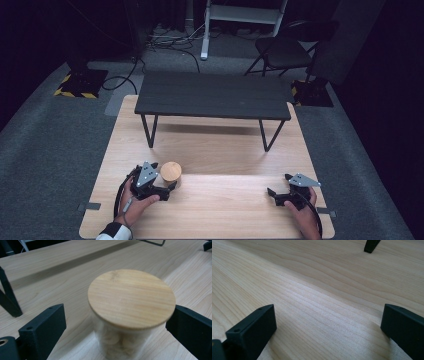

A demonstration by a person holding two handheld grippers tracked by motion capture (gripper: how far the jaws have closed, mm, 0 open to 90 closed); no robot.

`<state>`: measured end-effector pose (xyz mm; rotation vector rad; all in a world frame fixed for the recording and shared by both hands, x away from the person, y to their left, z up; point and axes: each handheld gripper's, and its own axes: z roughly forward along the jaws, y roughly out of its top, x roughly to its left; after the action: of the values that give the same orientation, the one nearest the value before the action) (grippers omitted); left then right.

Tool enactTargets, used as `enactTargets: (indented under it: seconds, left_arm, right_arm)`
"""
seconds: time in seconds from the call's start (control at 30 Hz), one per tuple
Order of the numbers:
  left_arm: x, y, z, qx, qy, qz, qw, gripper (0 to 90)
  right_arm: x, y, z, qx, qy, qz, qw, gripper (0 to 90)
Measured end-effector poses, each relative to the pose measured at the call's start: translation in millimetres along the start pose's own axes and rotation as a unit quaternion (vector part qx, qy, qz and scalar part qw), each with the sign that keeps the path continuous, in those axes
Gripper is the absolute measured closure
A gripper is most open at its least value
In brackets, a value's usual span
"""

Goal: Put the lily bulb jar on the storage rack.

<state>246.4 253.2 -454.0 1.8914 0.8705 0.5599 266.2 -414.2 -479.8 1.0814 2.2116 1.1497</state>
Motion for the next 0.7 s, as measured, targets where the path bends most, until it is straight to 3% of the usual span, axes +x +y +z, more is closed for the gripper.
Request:
enactTargets:
  seconds: [0.17, 0.37, 0.53, 0.7]
  left_arm:
    - [2.2, 5.1, 7.1, -0.004, -0.005, -0.008, 0.9999, 3.1]
    - [5.8, 11.4, 15.9, 0.01, -0.014, -0.003, 0.9999, 5.2]
    - [8.6, 8.5, 19.3, 0.0, -0.031, 0.004, 0.9995, 23.5]
    - [9.9, 8.0, 20.6, -0.002, -0.032, 0.003, 0.9995, 23.7]
  right_arm:
    - [0.2, -0.1, -0.2, 0.0, 0.0, 0.0, 1.0, 0.0]
    - [0.2, -0.1, -0.2, 0.0, 0.0, 0.0, 1.0, 0.0]
    - [0.2, -0.1, -0.2, 0.0, 0.0, 0.0, 1.0, 0.0]
    - [0.2, -0.1, -0.2, 0.0, 0.0, 0.0, 1.0, 0.0]
